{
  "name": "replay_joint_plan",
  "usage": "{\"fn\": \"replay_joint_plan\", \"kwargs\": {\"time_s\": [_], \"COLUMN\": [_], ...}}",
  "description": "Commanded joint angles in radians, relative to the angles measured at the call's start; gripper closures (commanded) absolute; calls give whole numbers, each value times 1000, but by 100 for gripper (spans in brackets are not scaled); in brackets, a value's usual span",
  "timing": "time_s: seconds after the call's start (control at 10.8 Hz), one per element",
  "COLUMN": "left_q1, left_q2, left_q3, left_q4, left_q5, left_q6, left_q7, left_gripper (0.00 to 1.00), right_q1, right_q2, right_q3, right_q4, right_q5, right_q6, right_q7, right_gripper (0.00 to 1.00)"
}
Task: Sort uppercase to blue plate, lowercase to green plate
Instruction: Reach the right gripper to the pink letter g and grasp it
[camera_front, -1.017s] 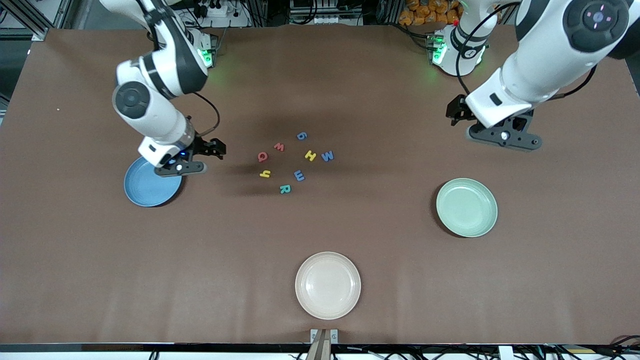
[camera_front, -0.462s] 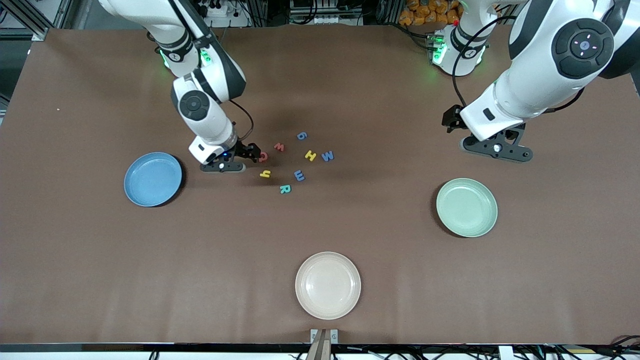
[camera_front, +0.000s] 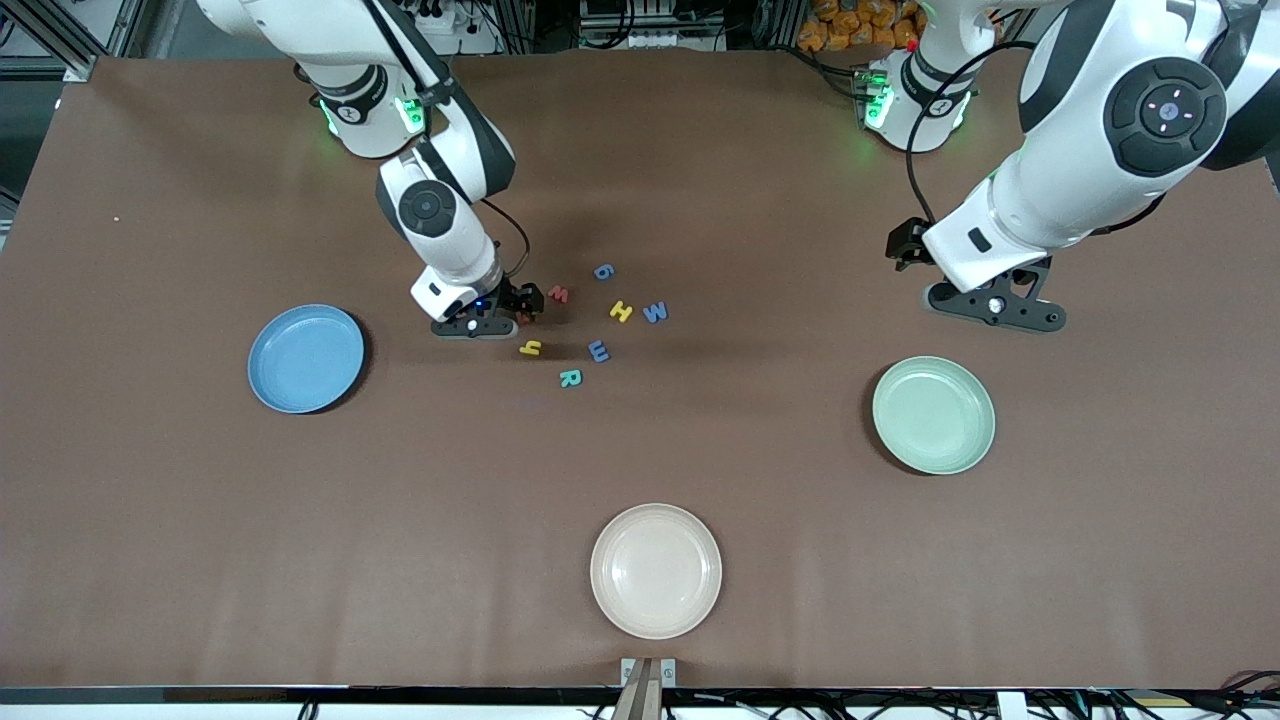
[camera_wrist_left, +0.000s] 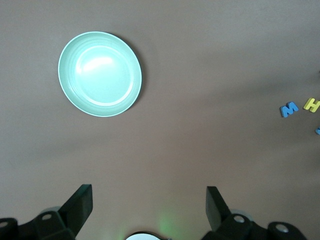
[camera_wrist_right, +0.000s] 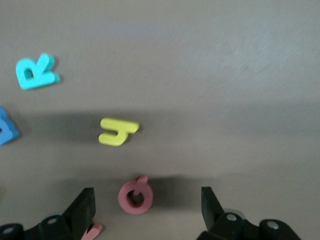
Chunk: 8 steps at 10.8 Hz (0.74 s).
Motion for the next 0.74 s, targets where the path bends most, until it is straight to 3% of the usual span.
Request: {"fn": "replay_joint_plan", "kwargs": {"time_s": [0.0, 0.09, 0.46, 0.65], "left_q1": [3, 3, 0, 1], "left_q2": [6, 8, 8, 8], "left_q3": [-6, -6, -6, -6], "left_q4": [9, 9, 9, 9], "left_q5": [21, 21, 21, 21], "left_q6": [1, 1, 1, 1], "left_q7": [1, 1, 1, 1], "left_gripper": [0, 0, 0, 0], "right_q1": [32, 35, 35, 32], "right_q2": [23, 39, 63, 75], "right_q3": [-9, -9, -9, -9], "right_q4": [-3, -5, -3, 1], "right_q5": [-1, -1, -2, -2], "right_q6": [26, 47, 50, 50], "right_q7": [41, 41, 36, 39], "right_gripper": [10, 10, 30, 34]}}
